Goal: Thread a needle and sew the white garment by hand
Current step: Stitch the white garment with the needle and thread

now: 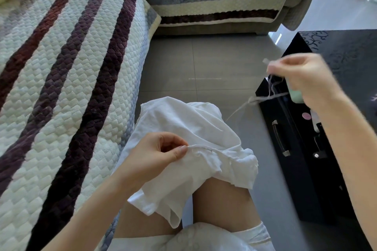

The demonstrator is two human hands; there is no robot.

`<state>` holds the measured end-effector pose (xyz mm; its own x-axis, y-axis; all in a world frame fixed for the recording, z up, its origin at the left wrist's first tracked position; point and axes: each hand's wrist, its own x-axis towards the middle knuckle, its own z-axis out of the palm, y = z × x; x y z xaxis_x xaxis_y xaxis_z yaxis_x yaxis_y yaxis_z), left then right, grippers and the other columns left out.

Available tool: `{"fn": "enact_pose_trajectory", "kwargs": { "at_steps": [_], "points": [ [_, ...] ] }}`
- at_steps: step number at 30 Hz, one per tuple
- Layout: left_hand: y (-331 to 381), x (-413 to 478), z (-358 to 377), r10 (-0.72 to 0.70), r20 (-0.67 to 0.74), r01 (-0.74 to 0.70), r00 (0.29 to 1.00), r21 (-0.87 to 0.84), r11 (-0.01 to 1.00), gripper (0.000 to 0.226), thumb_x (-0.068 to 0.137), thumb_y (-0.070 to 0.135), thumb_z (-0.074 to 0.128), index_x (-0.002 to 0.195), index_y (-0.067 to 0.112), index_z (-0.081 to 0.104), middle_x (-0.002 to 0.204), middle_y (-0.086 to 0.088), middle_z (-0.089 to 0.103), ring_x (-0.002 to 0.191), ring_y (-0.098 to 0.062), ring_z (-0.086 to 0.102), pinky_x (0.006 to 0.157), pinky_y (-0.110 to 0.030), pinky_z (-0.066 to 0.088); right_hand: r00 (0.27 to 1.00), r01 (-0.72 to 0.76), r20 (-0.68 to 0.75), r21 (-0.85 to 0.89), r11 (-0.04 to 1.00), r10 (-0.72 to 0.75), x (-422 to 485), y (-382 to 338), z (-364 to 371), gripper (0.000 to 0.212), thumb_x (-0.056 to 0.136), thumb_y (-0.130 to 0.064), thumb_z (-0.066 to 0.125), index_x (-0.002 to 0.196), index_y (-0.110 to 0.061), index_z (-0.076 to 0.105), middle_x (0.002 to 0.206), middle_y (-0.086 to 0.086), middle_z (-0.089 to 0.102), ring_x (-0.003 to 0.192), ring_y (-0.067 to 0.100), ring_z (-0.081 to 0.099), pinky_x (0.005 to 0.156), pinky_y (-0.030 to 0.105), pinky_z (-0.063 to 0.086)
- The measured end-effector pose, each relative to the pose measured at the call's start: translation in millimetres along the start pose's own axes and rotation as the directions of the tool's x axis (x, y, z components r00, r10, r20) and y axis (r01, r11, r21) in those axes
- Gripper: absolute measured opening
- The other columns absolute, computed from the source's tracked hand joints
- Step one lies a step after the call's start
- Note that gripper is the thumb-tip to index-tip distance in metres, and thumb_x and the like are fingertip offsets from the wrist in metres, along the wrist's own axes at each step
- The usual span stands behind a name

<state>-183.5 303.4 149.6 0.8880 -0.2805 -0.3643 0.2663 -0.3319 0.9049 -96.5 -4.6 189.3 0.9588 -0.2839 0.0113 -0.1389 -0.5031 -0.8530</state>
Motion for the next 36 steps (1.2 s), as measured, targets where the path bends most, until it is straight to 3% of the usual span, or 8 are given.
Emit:
{"fn": "enact_pose_trajectory", "kwargs": {
  "at_steps": [2, 4, 10, 15, 22, 27, 32, 36],
  "points": [
    [0.3, -0.5, 0.3, 0.002, 0.006, -0.002, 1.0, -0.006, 1.0, 0.011, 0.086, 0.008, 0.065, 0.081, 0.014, 0.073, 0.071, 0.005, 0.07, 0.068, 0.0, 0.062, 0.065, -0.012, 0.047, 1.0, -0.008, -0.018, -0.65, 0.76, -0.005, -7.1, 16.4, 15.1, 0.036, 0.083, -0.033, 0.069, 0.112, -0.013, 0.067, 0.082, 0.005, 0.069, 0.076, 0.024, 0.064, 0.066, 0.03, 0.043],
    [0.3, -0.5, 0.8, 0.005, 0.01, -0.005, 1.0, -0.008, 1.0, 0.013, 0.086, 0.007, 0.065, 0.079, 0.015, 0.073, 0.072, 0.004, 0.071, 0.069, -0.001, 0.062, 0.066, -0.013, 0.048, 0.993, 0.043, -0.041, -0.746, 0.665, -0.109, -18.1, 19.2, 27.4, 0.053, 0.082, -0.037, 0.07, 0.129, -0.017, 0.056, 0.094, 0.011, 0.068, 0.095, 0.034, 0.062, 0.078, 0.035, 0.043],
    [2.5, -1.2, 0.5, 0.009, 0.015, -0.009, 1.0, -0.005, 1.0, 0.013, 0.086, 0.007, 0.065, 0.08, 0.015, 0.073, 0.075, 0.002, 0.072, 0.069, -0.002, 0.063, 0.066, -0.013, 0.049, 0.836, 0.444, 0.439, -0.191, 0.875, -0.329, -64.9, -1.2, 48.6, 0.03, 0.083, -0.016, 0.07, 0.105, -0.035, 0.071, 0.047, -0.009, 0.034, 0.049, 0.008, 0.037, 0.054, 0.012, 0.03],
    [4.5, -1.7, 2.8, 0.024, 0.026, -0.024, 0.999, 0.0, 1.0, 0.015, 0.086, 0.006, 0.065, 0.078, 0.016, 0.072, 0.073, 0.004, 0.072, 0.069, -0.002, 0.064, 0.066, -0.012, 0.049, 0.687, 0.58, 0.676, -0.288, 0.762, -0.267, -80.8, 2.2, 68.9, 0.013, 0.084, -0.031, 0.07, 0.095, -0.038, 0.073, 0.055, -0.009, 0.049, 0.06, 0.003, 0.046, 0.061, 0.009, 0.032],
    [3.2, -1.3, 2.1, 0.021, 0.042, -0.022, 0.999, 0.011, 1.0, 0.01, 0.087, 0.007, 0.064, 0.082, 0.011, 0.073, 0.072, 0.004, 0.071, 0.068, -0.001, 0.063, 0.064, -0.012, 0.048, 0.725, 0.26, 0.592, 0.236, 0.936, -0.351, -69.9, -17.4, 50.4, 0.014, 0.08, -0.012, 0.074, 0.07, -0.023, 0.072, 0.064, 0.004, 0.066, 0.057, 0.011, 0.053, 0.056, 0.024, 0.044],
    [-0.8, 0.2, 2.9, 0.009, 0.03, -0.01, 1.0, 0.039, 0.999, 0.012, 0.086, 0.007, 0.065, 0.08, 0.014, 0.072, 0.071, 0.005, 0.07, 0.068, -0.001, 0.062, 0.065, -0.012, 0.047, 0.7, -0.099, 0.443, 0.837, 0.539, -0.56, -55.6, -44.8, 17.1, 0.011, 0.073, -0.025, 0.075, 0.067, -0.018, 0.069, 0.052, -0.009, 0.033, 0.048, 0.009, 0.021, 0.047, 0.022, 0.017],
    [-1.5, 3.0, 4.0, 0.006, 0.027, -0.007, 1.0, 0.026, 1.0, 0.009, 0.087, 0.01, 0.065, 0.082, 0.013, 0.072, 0.078, -0.003, 0.072, 0.071, -0.004, 0.063, 0.069, -0.017, 0.049, 0.66, -0.552, 0.434, 0.834, -0.005, -0.614, -47.1, -57.4, 1.9, 0.023, 0.083, 0.005, 0.055, 0.063, -0.006, 0.05, 0.055, 0.002, 0.022, 0.05, 0.015, 0.02, 0.049, 0.025, 0.01],
    [0.1, 4.2, 5.1, 0.002, 0.024, -0.002, 1.0, 0.002, 1.0, 0.01, 0.088, 0.009, 0.064, 0.082, 0.012, 0.072, 0.077, -0.001, 0.072, 0.071, -0.004, 0.062, 0.068, -0.014, 0.049, 0.735, -0.113, 0.401, 0.868, 0.484, -0.547, -51.7, -48.0, 9.6, 0.007, 0.073, -0.017, 0.07, 0.067, -0.017, 0.071, 0.05, -0.011, 0.035, 0.046, 0.007, 0.028, 0.046, 0.018, 0.023]
  ]
}}
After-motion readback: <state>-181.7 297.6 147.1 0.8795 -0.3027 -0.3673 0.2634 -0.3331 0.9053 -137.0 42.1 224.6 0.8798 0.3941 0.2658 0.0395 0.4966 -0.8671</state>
